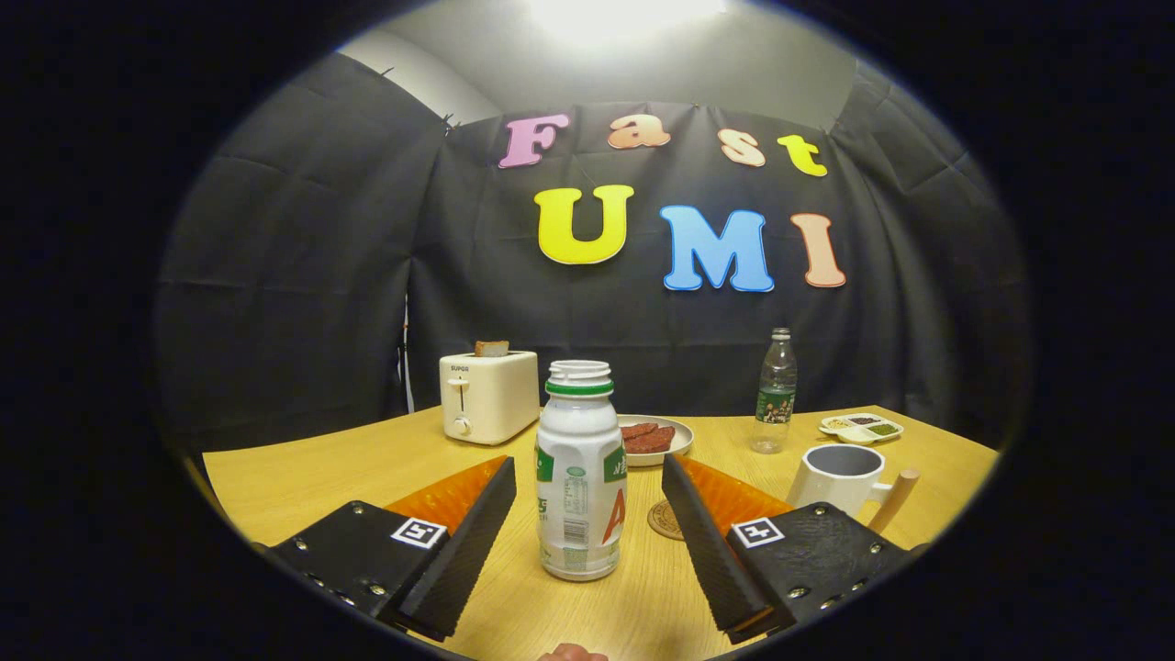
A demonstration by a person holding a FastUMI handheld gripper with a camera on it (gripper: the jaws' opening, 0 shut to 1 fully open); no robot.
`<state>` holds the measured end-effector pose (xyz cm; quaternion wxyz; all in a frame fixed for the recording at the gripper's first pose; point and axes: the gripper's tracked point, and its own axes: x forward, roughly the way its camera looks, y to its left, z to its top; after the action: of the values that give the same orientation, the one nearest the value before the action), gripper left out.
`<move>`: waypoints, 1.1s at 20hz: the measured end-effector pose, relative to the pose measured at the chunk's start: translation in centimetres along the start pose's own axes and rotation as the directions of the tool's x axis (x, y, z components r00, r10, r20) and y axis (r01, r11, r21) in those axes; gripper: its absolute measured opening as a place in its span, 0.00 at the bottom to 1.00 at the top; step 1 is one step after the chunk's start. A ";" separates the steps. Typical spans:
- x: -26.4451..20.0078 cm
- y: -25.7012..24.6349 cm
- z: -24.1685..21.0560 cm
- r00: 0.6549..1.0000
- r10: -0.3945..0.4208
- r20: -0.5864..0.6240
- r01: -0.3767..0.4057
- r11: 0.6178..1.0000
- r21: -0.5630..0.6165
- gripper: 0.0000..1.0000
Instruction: Take the bottle from table, then pour the juice into the cup, finally place the bottle on the coaster
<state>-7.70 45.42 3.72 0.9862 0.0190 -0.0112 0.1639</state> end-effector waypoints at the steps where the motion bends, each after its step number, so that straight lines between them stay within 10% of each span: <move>1: 0.6 0.2 -0.5 1.000 0.008 -0.011 -0.008 1.000 -0.001 0.97; 16: 5.7 -0.1 -2.9 0.997 0.019 -0.069 -0.022 0.999 -0.036 0.97; 18: 5.8 0.6 -3.0 0.996 0.051 -0.067 -0.052 0.998 -0.026 0.73; 22: 5.2 0.2 -2.8 0.997 0.036 -0.069 -0.036 0.999 0.007 0.69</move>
<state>-2.75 47.38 1.06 0.9829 0.0159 0.0231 0.1821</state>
